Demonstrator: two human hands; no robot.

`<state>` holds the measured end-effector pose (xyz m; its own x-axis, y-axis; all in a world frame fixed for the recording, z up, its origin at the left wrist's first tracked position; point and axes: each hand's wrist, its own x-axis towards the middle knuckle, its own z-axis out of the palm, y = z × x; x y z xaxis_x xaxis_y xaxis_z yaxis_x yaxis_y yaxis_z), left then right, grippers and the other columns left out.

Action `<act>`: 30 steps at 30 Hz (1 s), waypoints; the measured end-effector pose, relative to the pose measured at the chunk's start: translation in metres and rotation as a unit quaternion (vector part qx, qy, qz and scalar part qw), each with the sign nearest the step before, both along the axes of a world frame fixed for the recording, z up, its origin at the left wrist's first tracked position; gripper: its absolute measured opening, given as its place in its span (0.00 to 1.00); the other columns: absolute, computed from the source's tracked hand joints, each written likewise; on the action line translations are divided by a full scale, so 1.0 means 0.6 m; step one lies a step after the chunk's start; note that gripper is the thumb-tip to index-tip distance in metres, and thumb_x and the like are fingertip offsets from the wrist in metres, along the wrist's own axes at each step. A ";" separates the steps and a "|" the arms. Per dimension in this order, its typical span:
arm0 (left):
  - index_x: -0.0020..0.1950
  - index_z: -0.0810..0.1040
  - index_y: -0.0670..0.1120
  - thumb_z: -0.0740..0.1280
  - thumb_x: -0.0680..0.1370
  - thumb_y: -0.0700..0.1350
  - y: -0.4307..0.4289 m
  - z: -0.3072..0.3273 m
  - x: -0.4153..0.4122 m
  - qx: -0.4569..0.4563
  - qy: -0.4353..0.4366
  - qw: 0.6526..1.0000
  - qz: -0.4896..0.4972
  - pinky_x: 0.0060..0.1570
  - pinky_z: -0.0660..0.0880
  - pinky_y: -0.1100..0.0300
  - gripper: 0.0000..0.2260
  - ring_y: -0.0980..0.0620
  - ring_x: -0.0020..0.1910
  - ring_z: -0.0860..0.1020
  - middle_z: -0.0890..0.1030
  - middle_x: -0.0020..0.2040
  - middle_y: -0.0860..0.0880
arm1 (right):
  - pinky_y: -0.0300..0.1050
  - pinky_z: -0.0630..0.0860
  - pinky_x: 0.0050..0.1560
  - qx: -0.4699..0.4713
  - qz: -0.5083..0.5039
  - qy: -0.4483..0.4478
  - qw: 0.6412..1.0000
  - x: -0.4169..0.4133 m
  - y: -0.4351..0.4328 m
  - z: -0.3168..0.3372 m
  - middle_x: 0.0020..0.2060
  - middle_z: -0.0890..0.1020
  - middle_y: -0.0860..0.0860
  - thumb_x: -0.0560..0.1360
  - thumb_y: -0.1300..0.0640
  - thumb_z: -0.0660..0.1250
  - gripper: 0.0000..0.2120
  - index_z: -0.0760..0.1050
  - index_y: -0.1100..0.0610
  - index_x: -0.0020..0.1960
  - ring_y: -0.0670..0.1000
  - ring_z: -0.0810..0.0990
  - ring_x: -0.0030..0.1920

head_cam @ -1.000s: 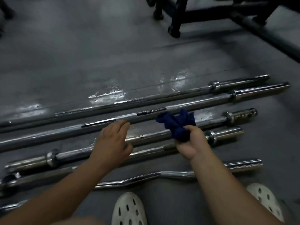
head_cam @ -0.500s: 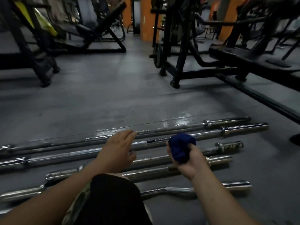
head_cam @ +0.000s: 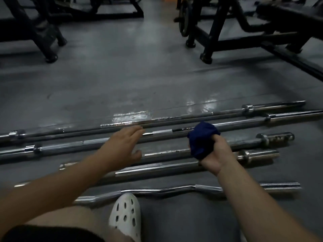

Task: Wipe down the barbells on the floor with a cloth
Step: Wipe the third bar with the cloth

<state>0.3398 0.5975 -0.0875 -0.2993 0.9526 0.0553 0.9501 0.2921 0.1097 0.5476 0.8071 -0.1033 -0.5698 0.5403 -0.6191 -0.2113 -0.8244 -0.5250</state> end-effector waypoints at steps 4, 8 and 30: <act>0.74 0.70 0.44 0.58 0.72 0.58 0.047 -0.104 -0.026 -0.026 -0.051 0.998 -0.009 0.69 0.70 0.49 0.33 0.43 0.69 0.72 0.71 0.72 0.44 | 0.39 0.74 0.26 -0.029 0.017 -0.059 0.998 -0.042 0.022 -0.085 0.38 0.81 0.51 0.82 0.55 0.55 0.09 0.74 0.54 0.54 0.48 0.81 0.31; 0.71 0.73 0.42 0.61 0.70 0.55 0.077 -0.196 -0.039 -0.054 -0.107 0.993 -0.003 0.64 0.72 0.48 0.31 0.41 0.65 0.75 0.74 0.70 0.42 | 0.46 0.78 0.40 0.149 0.114 -0.278 0.942 -0.082 0.049 -0.166 0.50 0.81 0.57 0.79 0.62 0.61 0.11 0.73 0.56 0.60 0.56 0.82 0.48; 0.69 0.71 0.46 0.59 0.71 0.56 0.105 -0.362 -0.114 -0.122 -0.143 0.982 0.032 0.62 0.71 0.46 0.28 0.42 0.64 0.74 0.72 0.71 0.44 | 0.58 0.65 0.70 0.723 0.334 -0.392 0.461 -0.112 0.070 -0.350 0.67 0.73 0.53 0.78 0.49 0.63 0.13 0.79 0.52 0.58 0.56 0.70 0.68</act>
